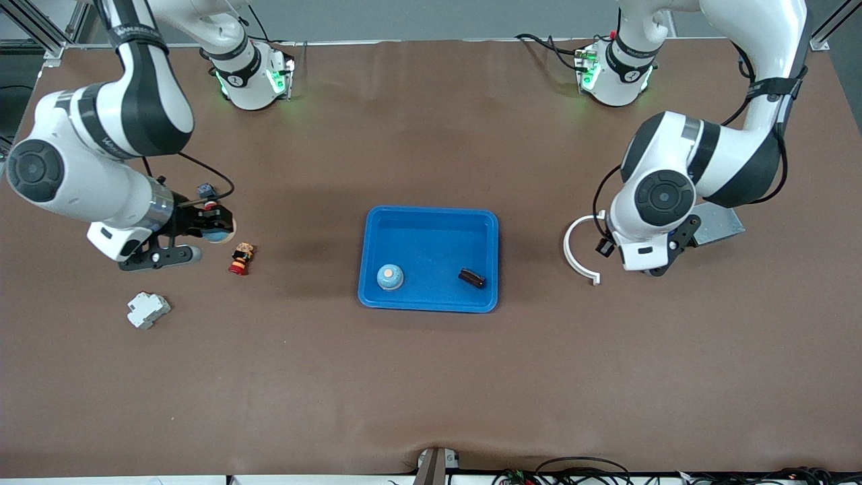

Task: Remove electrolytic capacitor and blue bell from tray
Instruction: 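Lift the bell with the right gripper while the left gripper lifts the capacitor, then place the bell with the right gripper while the left gripper places the capacitor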

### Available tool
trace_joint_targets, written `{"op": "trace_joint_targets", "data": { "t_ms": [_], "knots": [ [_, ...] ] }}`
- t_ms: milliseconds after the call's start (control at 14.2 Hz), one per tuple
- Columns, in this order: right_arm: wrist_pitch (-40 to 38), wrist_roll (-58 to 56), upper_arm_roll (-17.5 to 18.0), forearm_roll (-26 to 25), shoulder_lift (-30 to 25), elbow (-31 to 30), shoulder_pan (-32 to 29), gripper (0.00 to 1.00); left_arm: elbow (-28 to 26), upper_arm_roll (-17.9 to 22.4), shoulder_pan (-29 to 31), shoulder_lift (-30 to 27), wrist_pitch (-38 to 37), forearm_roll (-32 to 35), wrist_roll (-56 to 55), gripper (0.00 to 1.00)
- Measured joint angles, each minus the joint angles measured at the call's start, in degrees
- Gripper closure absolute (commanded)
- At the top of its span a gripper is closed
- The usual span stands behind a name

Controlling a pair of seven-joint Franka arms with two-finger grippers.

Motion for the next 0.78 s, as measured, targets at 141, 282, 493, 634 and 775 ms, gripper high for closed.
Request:
{"op": "trace_joint_targets", "data": {
  "t_ms": [141,282,493,634,775],
  "knots": [
    [1.46,-2.27,0.00,-3.22,0.02,-0.39,-2.11,0.88,-2.85,0.01,1.97,-0.04,3.35,0.00,2.23,1.00],
    [4.72,-5.38,0.03,-4.50,0.13,-1.87,-3.80,0.88,-5.88,0.03,4.09,-0.03,7.60,0.00,4.66,1.00],
    [9.96,-11.36,0.01,-4.82,1.40,-5.04,-7.54,0.88,-9.46,0.03,5.65,0.01,13.22,0.00,6.52,1.00],
    [12.11,-14.25,0.01,-4.82,3.34,-5.76,-9.88,0.88,-11.48,-0.07,5.59,0.14,16.92,0.00,6.53,1.00],
    [13.62,-15.18,0.02,-4.82,5.42,-5.94,-10.69,0.87,-13.00,-0.18,5.57,0.60,19.19,0.00,6.53,1.00]
  ]
}}
